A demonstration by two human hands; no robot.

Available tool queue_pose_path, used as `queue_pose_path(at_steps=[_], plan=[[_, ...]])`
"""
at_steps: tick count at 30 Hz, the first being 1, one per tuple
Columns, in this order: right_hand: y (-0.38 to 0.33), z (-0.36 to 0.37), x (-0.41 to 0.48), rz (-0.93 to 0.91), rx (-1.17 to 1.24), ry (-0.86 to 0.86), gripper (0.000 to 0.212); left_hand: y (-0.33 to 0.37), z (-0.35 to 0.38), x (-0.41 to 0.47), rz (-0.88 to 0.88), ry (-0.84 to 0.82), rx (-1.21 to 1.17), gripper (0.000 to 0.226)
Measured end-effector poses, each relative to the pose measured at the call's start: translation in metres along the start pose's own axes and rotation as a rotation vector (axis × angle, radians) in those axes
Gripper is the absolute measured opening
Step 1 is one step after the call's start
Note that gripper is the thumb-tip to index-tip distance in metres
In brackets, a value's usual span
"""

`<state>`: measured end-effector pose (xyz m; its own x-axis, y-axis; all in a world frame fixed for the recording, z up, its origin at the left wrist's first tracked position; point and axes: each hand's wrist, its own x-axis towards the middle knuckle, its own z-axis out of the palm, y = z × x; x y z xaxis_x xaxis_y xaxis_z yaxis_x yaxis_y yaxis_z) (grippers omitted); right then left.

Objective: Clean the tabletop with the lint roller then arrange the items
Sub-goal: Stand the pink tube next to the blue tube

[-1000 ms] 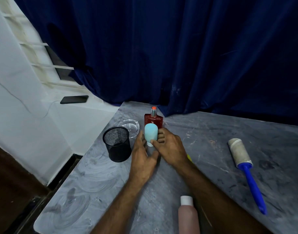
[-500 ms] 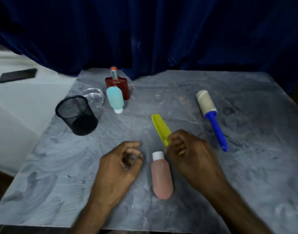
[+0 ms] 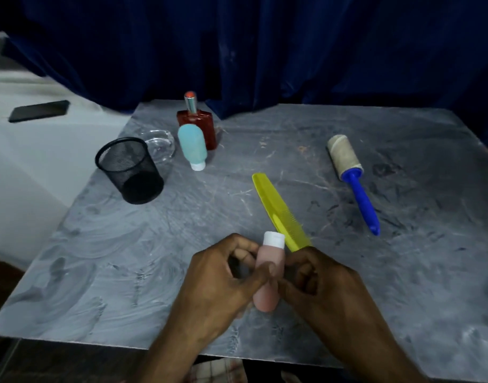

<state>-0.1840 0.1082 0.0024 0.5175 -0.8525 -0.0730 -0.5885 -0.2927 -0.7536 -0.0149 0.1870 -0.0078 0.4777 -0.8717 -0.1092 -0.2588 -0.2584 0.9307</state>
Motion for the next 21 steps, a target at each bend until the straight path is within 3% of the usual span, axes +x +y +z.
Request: queue_pose_path(at_steps=[4,9,11,16,21], plan=[[-0.008,0.001,0.006,0.012,0.419,-0.034,0.027,0.006,-0.011,-0.009,0.167,0.113,0.011,0.025],[-0.037,0.000,0.036,-0.003,0.890,-0.139,0.006,0.009,-0.030,-0.004,0.366,0.245,-0.113,0.039],[-0.049,0.004,0.052,0.049,1.004,-0.187,0.016,0.005,-0.041,0.005,0.455,0.270,-0.103,0.035],[-0.066,0.027,0.092,0.031,0.870,-0.226,0.024,-0.007,-0.060,0.033,0.529,0.352,-0.088,0.020],[-0.078,0.050,0.127,-0.141,0.669,-0.119,0.041,-0.017,-0.069,0.061,0.451,0.518,-0.057,0.049]])
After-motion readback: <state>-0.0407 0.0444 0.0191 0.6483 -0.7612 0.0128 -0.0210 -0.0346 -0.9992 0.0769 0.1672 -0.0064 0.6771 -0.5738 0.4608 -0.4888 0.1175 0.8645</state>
